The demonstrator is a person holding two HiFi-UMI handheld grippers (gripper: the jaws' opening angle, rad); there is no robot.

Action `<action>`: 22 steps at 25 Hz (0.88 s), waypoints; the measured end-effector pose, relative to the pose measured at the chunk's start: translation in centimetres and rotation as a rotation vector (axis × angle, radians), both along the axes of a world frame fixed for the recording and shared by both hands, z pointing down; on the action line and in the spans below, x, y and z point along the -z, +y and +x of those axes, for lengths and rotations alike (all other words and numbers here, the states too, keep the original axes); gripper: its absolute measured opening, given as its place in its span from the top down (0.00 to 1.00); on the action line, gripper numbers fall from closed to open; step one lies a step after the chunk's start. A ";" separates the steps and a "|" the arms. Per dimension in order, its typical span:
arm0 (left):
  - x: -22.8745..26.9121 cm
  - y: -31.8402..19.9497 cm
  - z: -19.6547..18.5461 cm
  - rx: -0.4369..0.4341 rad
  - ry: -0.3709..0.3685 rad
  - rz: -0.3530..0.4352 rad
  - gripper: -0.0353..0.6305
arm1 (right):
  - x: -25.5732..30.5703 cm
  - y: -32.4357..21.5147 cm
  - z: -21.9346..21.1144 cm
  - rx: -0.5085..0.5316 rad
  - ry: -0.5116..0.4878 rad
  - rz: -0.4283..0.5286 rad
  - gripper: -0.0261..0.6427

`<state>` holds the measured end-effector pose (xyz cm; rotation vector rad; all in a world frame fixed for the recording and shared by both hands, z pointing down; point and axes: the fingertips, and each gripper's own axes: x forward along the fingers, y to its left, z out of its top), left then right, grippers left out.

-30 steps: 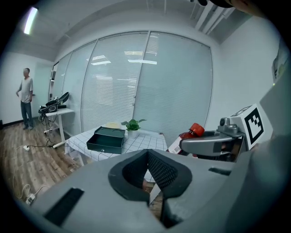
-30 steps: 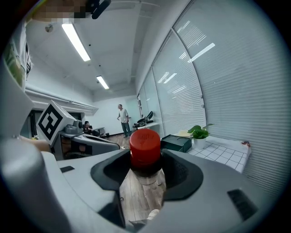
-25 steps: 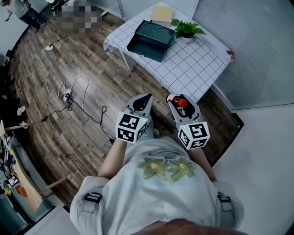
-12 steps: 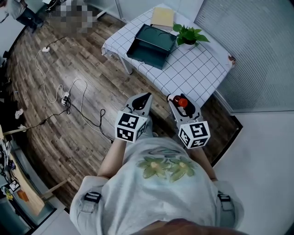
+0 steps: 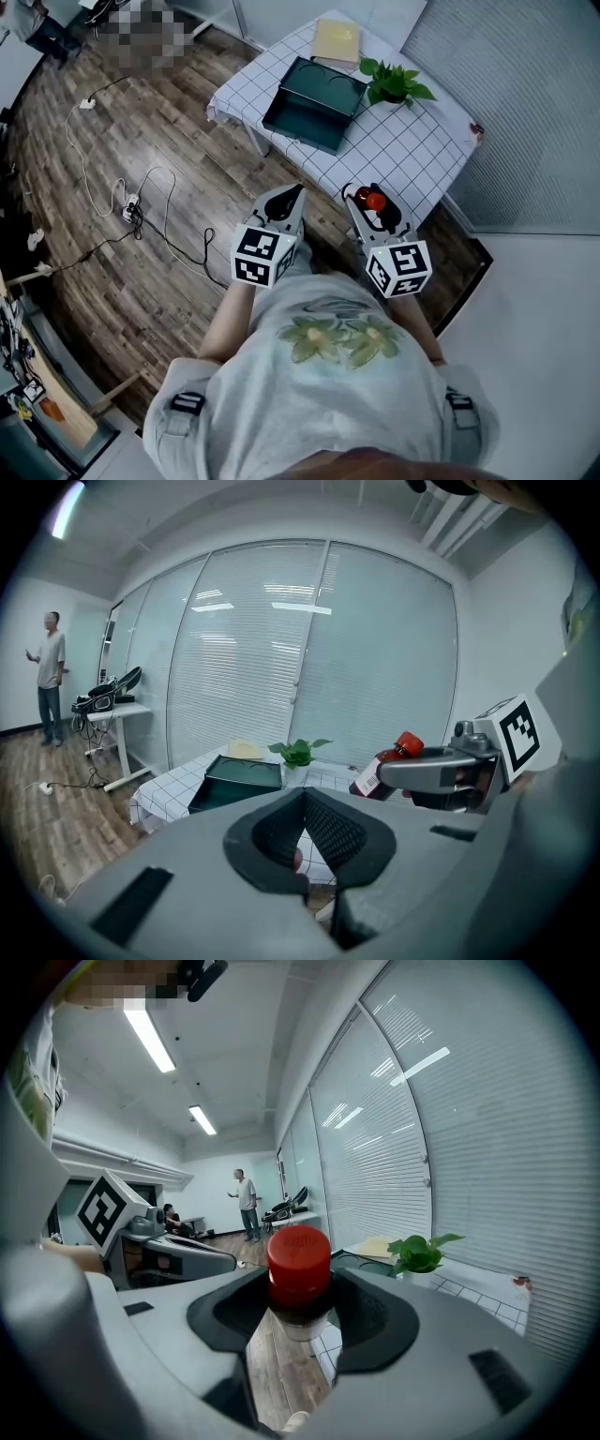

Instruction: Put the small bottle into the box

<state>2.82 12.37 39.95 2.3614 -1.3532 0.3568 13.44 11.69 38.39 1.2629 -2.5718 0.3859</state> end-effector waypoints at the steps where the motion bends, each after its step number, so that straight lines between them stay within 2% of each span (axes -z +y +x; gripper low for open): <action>1: 0.0 -0.5 -0.2 0.001 0.002 0.002 0.94 | 0.1 -0.4 -0.2 -0.002 0.002 0.002 0.64; 22: -0.9 -9.4 -3.9 -0.033 0.033 0.001 0.94 | 0.3 -9.7 -3.5 -0.037 0.041 0.023 0.64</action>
